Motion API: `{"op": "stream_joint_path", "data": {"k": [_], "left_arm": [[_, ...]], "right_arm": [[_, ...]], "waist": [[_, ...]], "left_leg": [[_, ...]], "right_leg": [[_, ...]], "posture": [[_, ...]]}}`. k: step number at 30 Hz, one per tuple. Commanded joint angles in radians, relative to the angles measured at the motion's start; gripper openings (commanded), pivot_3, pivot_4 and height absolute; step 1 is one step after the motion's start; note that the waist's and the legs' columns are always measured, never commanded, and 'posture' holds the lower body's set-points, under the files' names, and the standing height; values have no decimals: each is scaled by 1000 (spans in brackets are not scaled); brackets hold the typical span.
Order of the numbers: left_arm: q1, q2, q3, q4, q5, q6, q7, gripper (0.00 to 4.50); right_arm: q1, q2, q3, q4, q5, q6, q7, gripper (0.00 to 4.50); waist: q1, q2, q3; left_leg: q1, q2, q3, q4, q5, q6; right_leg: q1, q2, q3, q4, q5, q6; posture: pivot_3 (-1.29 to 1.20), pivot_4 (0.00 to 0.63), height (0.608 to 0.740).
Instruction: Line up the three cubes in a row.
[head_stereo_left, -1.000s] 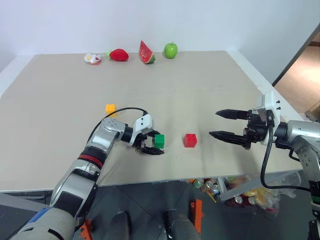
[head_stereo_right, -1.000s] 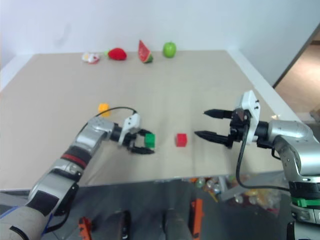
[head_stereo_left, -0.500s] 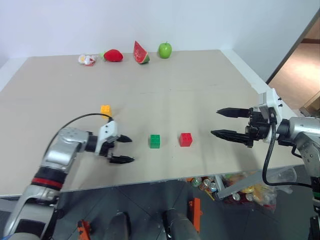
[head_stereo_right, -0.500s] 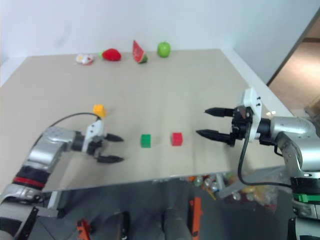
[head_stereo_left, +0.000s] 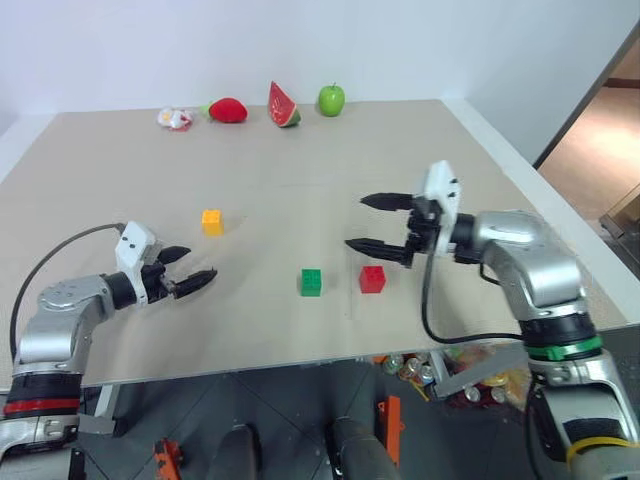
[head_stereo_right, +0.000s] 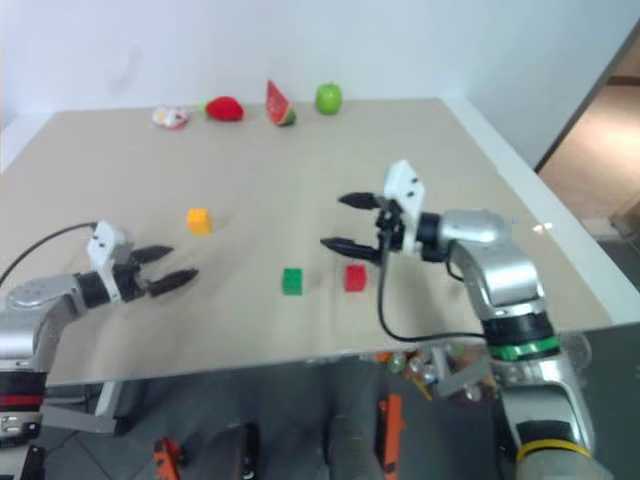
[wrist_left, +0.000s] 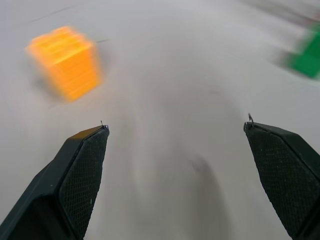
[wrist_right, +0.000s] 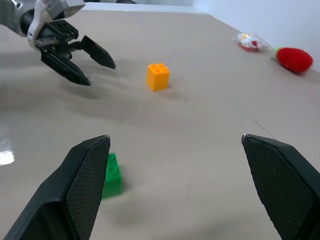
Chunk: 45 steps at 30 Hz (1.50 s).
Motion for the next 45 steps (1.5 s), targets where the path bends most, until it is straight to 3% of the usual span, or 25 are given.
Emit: {"op": "stream_joint_path", "data": {"k": [1,11,21,30,45], "left_arm": [[-44,-39,19,25,20,-19,125,4473],[-148,-155,-56,92,84,-36,299,4473],[-297,-178,-37,286,124,-56,452,4473],[-342,-218,-63,341,138,-84,474,4473],[-430,-255,-73,437,153,-104,509,4473]], "right_arm": [[-52,40,5,27,-32,-60,-17,4370],[-60,75,9,60,-56,-100,-1,4370],[-42,83,3,28,-47,-83,1,4370],[-63,135,-8,50,-70,-99,-88,4370],[-81,135,-13,71,-63,-106,-81,4370]], "waist": [[2,0,0],[20,0,0],[22,0,0],[23,0,0],[24,0,0]], "left_leg": [[0,0,0,0,0,0],[0,0,0,-1,0,0],[0,0,-1,-1,0,0],[0,0,-1,-2,0,0],[0,0,0,-3,1,-1]], "right_leg": [[0,0,0,0,0,0],[0,1,0,0,0,0],[0,1,0,0,0,1],[0,2,0,0,3,5],[0,1,0,-1,3,5]], "posture": [[0,150,740],[0,150,740],[0,150,740],[0,150,740],[0,150,740]]}}
